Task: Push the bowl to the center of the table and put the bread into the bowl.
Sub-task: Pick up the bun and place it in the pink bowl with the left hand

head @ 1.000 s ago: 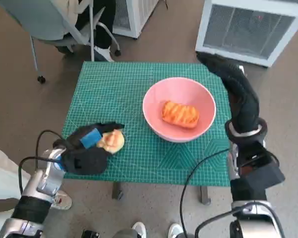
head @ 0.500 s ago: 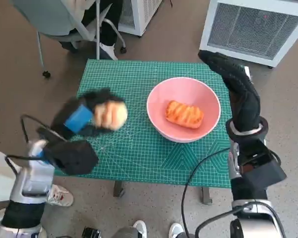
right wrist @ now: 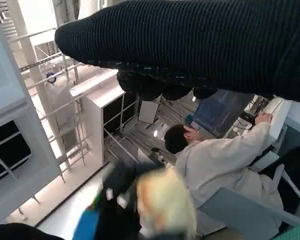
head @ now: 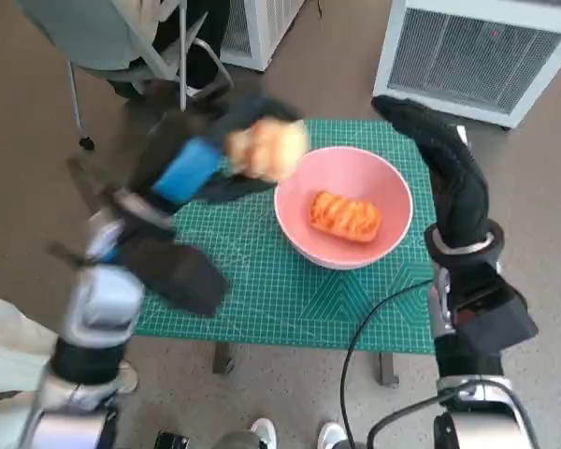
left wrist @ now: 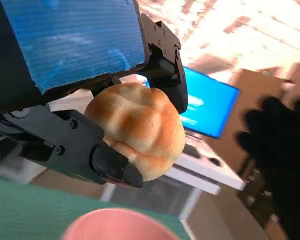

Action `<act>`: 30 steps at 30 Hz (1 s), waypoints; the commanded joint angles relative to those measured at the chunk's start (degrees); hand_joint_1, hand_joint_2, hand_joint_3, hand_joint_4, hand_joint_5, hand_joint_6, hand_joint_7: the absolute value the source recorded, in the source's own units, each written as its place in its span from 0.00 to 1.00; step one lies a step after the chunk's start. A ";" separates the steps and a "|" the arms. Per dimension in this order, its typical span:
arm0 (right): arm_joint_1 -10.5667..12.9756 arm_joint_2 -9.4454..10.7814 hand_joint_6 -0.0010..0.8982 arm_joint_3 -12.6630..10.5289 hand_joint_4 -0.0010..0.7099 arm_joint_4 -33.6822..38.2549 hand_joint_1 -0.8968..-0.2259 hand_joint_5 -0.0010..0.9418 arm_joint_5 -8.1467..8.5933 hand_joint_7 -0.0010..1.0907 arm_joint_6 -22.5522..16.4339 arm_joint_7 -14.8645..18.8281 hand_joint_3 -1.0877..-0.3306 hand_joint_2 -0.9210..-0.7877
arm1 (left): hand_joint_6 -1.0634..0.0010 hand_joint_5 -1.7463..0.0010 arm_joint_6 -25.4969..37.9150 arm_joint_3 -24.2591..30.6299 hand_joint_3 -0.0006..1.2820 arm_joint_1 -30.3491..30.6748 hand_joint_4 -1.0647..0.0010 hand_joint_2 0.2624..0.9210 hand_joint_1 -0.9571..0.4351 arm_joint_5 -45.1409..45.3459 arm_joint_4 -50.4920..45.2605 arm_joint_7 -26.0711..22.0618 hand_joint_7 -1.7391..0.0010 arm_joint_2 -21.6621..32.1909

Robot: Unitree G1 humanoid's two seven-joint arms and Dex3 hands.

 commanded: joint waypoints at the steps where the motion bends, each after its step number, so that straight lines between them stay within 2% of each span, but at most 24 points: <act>1: 0.43 -0.40 0.00 -0.14 0.38 0.28 0.51 0.15 -0.53 0.66 0.21 0.01 0.36 0.00 | 0.41 0.35 -0.82 -3.04 0.06 -3.27 0.37 1.00 0.69 -0.16 8.36 -1.53 0.30 -2.70; 5: 0.56 -0.48 0.00 -0.26 0.37 0.41 0.52 0.15 -0.37 0.66 0.22 0.08 0.36 0.00 | 0.46 0.33 0.97 -5.27 0.08 -5.81 0.37 1.00 0.69 -0.86 13.85 -6.21 0.28 -3.97; 7: 0.65 -0.58 0.00 -0.34 0.37 0.42 0.51 0.15 -0.35 0.66 0.24 0.07 0.36 0.00 | 0.54 0.29 2.65 -6.68 0.13 -6.72 0.43 1.00 0.69 -0.88 15.87 -9.98 0.24 -4.10; 9: 0.74 -0.68 0.00 -0.45 0.37 0.47 0.51 0.15 -0.30 0.66 0.20 0.07 0.36 0.00 | 0.62 0.23 4.12 -8.10 0.20 -7.59 0.55 1.00 0.69 -0.73 17.49 -13.90 0.18 -3.90; 10: 0.80 -0.72 0.00 -0.49 0.37 0.43 0.51 0.15 -0.30 0.66 0.20 0.06 0.36 0.00 | 0.70 0.39 4.79 -8.63 0.20 -7.97 0.66 0.94 0.66 -0.72 18.02 -15.63 0.31 -3.76; 11: 0.85 -0.82 0.00 -0.58 0.37 0.47 0.51 0.15 -0.23 0.66 0.13 0.07 0.36 0.00 | 0.72 0.47 6.35 -9.31 0.19 -8.65 0.67 0.93 0.65 -0.91 18.71 -18.51 0.37 -3.66; 13: 0.92 -0.99 0.00 -0.75 0.37 0.56 0.51 0.15 -0.13 0.66 0.02 0.06 0.36 0.00 | 0.80 0.75 8.89 -10.18 0.13 -9.59 0.74 0.92 0.60 -1.19 19.53 -22.68 0.55 -3.61; 16: 0.97 -1.13 0.00 -0.97 0.37 0.61 0.51 0.15 0.19 0.65 0.02 0.19 0.36 0.00 | 0.86 0.91 12.16 -10.85 0.07 -10.22 0.80 0.92 0.57 -1.33 19.62 -26.93 0.66 -3.61; 17: 0.99 -1.12 0.00 -1.03 0.37 0.59 0.51 0.15 0.37 0.65 0.07 0.28 0.36 0.00 | 0.87 0.93 13.01 -10.92 0.07 -10.16 0.81 0.92 0.57 -1.30 19.37 -27.72 0.67 -3.66; 20: 1.02 -1.05 0.00 -1.15 0.37 0.53 0.51 0.15 0.60 0.65 0.18 0.35 0.37 0.00 | 0.90 0.98 13.89 -10.60 0.05 -9.54 0.86 0.92 0.53 -1.48 18.83 -28.14 0.71 -3.93; 26: 0.95 -0.67 0.00 -1.33 0.37 0.53 0.51 0.15 0.20 0.65 0.49 -0.30 0.37 0.00 | 0.92 1.00 9.85 -8.80 0.04 -6.78 0.89 0.93 0.47 -2.48 17.47 -23.58 0.73 -3.71; 27: 0.92 -0.57 0.00 -1.31 0.37 0.52 0.51 0.15 0.14 0.65 0.46 -0.37 0.37 0.00 | 0.95 1.00 8.74 -7.92 0.06 -6.19 0.93 0.95 0.43 -3.23 17.18 -22.62 0.74 -3.65; 30: 0.89 -0.31 0.00 -1.29 0.37 0.38 0.51 0.15 -0.20 0.65 0.38 -0.75 0.37 0.00 | 0.96 0.99 5.45 -5.18 0.04 -4.64 0.92 0.97 0.40 -5.59 16.78 -19.78 0.72 -3.74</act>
